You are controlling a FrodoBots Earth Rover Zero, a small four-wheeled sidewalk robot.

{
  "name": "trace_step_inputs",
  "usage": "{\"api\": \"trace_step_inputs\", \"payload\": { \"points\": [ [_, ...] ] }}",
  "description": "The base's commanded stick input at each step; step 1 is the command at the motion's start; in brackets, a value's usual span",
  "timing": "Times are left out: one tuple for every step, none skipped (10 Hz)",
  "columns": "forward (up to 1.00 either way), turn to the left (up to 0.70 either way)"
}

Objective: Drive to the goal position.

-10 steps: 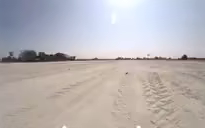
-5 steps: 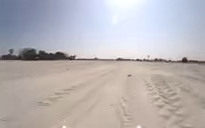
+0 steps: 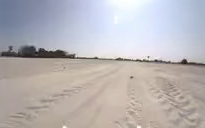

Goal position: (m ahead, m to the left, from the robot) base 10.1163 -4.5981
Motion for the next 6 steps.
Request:
{"api": "trace_step_inputs", "payload": {
  "points": [
    [0.70, 0.00],
    [0.70, 0.00],
    [0.70, 0.00],
    [0.70, 0.00],
    [0.70, 0.00],
    [0.70, 0.00]
  ]
}}
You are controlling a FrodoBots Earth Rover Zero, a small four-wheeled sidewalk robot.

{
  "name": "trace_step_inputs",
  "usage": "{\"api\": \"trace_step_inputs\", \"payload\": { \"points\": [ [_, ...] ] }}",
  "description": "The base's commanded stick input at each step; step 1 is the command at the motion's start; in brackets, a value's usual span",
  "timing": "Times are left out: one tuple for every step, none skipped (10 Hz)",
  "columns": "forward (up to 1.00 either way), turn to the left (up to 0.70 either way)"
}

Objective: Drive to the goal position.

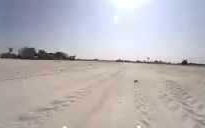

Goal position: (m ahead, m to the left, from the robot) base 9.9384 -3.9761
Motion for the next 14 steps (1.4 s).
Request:
{"api": "trace_step_inputs", "payload": {
  "points": [
    [0.70, 0.00],
    [0.70, 0.00],
    [0.70, 0.00],
    [0.70, 0.00],
    [0.70, 0.00],
    [0.70, 0.00],
    [0.70, 0.00],
    [0.70, 0.00],
    [0.70, 0.00],
    [0.70, 0.00],
    [0.70, 0.00],
    [0.70, 0.00],
    [0.70, 0.00],
    [0.70, 0.00]
  ]
}}
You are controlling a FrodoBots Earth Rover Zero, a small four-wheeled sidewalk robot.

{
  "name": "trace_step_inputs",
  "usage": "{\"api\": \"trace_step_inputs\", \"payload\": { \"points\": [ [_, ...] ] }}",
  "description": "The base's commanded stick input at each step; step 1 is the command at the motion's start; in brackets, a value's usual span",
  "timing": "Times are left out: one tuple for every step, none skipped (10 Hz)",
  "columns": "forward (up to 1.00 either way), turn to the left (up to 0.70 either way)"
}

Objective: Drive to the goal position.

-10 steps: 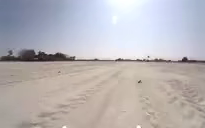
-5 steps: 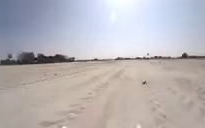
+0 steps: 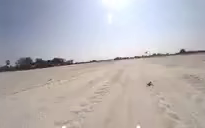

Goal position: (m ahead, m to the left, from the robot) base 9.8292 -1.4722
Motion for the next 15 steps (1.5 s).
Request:
{"api": "trace_step_inputs", "payload": {
  "points": [
    [0.70, 0.00],
    [0.70, 0.00],
    [0.70, 0.00],
    [0.70, 0.00],
    [0.70, 0.00],
    [0.70, 0.00],
    [0.70, 0.00],
    [0.70, -0.35],
    [0.70, -0.35],
    [0.70, -0.33],
    [0.70, -0.19],
    [0.70, -0.05],
    [0.70, 0.00],
    [0.70, 0.00],
    [0.70, 0.00]
  ]
}}
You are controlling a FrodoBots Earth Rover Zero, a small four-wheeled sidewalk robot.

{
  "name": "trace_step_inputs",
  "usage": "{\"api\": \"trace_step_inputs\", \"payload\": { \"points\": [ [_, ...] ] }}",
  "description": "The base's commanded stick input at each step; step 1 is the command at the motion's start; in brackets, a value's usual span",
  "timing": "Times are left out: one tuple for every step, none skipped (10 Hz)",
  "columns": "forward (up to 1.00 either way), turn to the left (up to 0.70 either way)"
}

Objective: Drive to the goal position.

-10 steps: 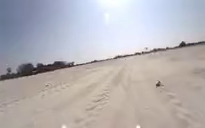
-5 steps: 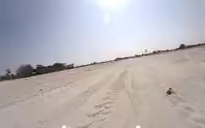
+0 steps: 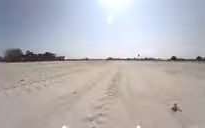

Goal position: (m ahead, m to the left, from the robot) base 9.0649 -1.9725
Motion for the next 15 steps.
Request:
{"api": "trace_step_inputs", "payload": {
  "points": [
    [0.70, 0.00],
    [0.70, 0.00],
    [0.70, 0.00],
    [0.70, 0.00],
    [0.70, 0.00],
    [0.70, 0.00],
    [0.70, 0.00],
    [0.70, 0.00],
    [0.70, 0.00],
    [0.70, 0.00],
    [0.70, 0.00],
    [0.70, 0.00],
    [0.70, 0.00],
    [0.70, 0.00],
    [0.70, 0.00]
  ]
}}
